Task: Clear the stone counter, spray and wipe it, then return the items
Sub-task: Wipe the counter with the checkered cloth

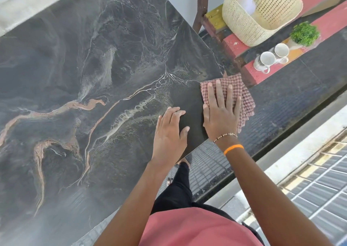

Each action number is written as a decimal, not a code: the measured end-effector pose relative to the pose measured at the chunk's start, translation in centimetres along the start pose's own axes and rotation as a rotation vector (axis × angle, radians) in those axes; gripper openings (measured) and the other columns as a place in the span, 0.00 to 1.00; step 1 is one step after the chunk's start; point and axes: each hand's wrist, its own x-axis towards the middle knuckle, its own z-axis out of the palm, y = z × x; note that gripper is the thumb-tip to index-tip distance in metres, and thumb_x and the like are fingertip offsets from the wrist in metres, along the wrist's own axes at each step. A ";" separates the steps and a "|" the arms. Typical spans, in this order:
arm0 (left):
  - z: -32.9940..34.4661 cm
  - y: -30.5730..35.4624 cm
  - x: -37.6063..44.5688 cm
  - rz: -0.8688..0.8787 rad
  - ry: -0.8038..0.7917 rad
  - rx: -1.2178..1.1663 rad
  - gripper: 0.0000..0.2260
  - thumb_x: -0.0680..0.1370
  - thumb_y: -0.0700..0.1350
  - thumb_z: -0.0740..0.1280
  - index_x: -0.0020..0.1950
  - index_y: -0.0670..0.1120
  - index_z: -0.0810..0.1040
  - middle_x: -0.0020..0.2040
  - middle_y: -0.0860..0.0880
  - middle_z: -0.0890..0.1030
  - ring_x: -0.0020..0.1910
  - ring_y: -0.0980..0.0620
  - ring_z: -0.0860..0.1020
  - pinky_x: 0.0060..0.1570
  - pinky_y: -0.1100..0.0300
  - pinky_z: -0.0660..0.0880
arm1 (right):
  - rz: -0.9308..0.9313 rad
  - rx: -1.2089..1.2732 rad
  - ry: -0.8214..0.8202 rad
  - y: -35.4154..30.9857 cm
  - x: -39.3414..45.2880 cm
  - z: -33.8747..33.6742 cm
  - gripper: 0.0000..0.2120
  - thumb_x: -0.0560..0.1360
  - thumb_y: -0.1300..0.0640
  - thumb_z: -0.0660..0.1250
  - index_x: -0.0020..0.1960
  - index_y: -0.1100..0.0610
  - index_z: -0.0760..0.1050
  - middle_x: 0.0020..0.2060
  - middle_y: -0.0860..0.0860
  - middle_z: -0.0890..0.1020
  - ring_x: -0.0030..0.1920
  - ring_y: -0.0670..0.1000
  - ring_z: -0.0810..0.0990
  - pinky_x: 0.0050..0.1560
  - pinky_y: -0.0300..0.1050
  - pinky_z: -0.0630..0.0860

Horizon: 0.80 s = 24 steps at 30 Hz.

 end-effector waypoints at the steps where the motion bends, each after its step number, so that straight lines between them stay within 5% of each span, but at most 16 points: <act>1: 0.2 0.1 0.2 0.004 -0.002 0.005 0.17 0.76 0.41 0.65 0.64 0.46 0.70 0.67 0.51 0.70 0.73 0.51 0.60 0.73 0.53 0.51 | -0.038 -0.018 -0.017 0.1 -1.2 0.2 0.27 0.78 0.50 0.48 0.76 0.49 0.51 0.77 0.49 0.55 0.76 0.59 0.52 0.74 0.62 0.46; 6: 0.8 1.0 1.6 0.029 -0.003 0.015 0.16 0.76 0.40 0.64 0.63 0.47 0.71 0.66 0.52 0.70 0.74 0.52 0.58 0.72 0.55 0.46 | -0.224 -0.086 -0.070 1.8 -4.3 0.4 0.25 0.78 0.49 0.49 0.75 0.49 0.55 0.75 0.49 0.61 0.76 0.58 0.56 0.73 0.57 0.45; 11: 0.9 1.8 3.1 0.039 0.001 -0.017 0.17 0.75 0.39 0.65 0.63 0.47 0.71 0.66 0.53 0.70 0.74 0.52 0.59 0.72 0.57 0.46 | -0.029 -0.021 -0.031 3.4 -1.3 -0.4 0.25 0.78 0.48 0.47 0.75 0.46 0.54 0.76 0.47 0.57 0.76 0.57 0.53 0.74 0.57 0.44; 20: 2.0 3.3 4.5 0.029 -0.015 -0.013 0.20 0.74 0.40 0.67 0.66 0.47 0.69 0.68 0.52 0.69 0.74 0.52 0.56 0.72 0.56 0.44 | 0.031 -0.072 -0.023 3.8 4.0 -1.5 0.27 0.78 0.48 0.49 0.75 0.51 0.53 0.76 0.50 0.55 0.71 0.60 0.61 0.67 0.61 0.59; 24: 2.9 4.3 3.9 -0.032 0.001 -0.015 0.21 0.75 0.40 0.67 0.66 0.47 0.69 0.68 0.52 0.68 0.74 0.52 0.56 0.73 0.54 0.46 | -0.096 -0.054 -0.049 2.1 8.8 -2.4 0.28 0.79 0.49 0.52 0.76 0.53 0.49 0.76 0.53 0.55 0.67 0.61 0.66 0.64 0.60 0.64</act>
